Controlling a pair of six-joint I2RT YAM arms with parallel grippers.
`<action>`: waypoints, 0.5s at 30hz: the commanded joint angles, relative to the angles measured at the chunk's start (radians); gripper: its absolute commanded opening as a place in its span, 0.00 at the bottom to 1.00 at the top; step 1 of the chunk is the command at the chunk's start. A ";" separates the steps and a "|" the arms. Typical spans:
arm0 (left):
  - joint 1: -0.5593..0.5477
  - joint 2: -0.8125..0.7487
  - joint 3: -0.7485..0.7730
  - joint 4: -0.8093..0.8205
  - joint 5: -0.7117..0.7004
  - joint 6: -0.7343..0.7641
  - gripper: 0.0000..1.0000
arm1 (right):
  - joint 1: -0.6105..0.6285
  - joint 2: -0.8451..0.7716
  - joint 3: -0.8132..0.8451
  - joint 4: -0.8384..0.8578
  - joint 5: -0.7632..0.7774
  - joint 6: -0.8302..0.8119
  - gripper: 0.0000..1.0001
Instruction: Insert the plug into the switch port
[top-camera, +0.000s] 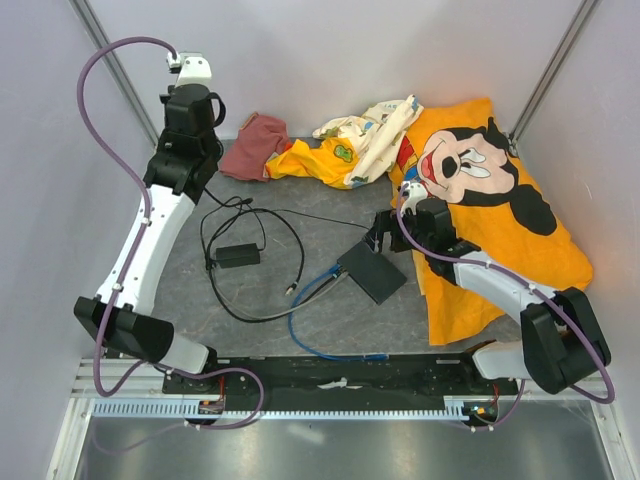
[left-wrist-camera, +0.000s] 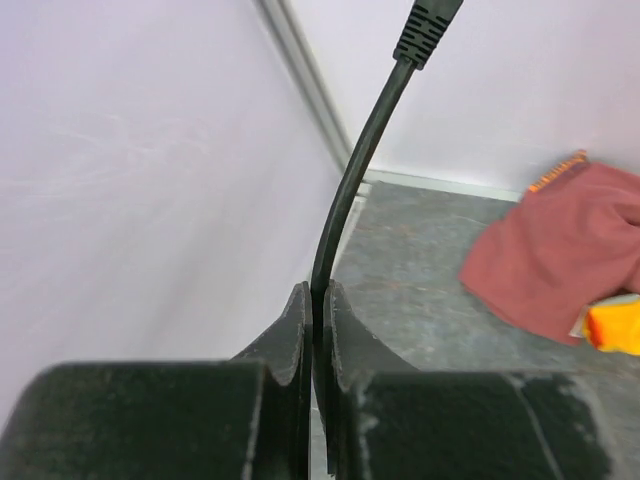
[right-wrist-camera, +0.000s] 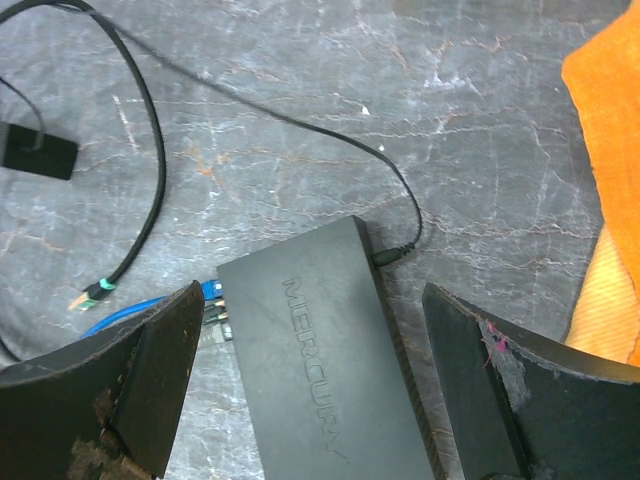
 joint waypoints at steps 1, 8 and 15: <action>-0.012 -0.039 0.009 0.054 -0.088 0.149 0.02 | -0.001 -0.048 -0.009 0.008 -0.042 0.011 0.98; -0.014 -0.111 -0.167 0.445 -0.264 0.503 0.01 | 0.001 -0.092 -0.027 -0.013 -0.062 0.023 0.98; -0.064 -0.083 -0.258 -0.064 0.017 0.063 0.02 | 0.007 -0.068 -0.033 0.012 -0.137 0.060 0.98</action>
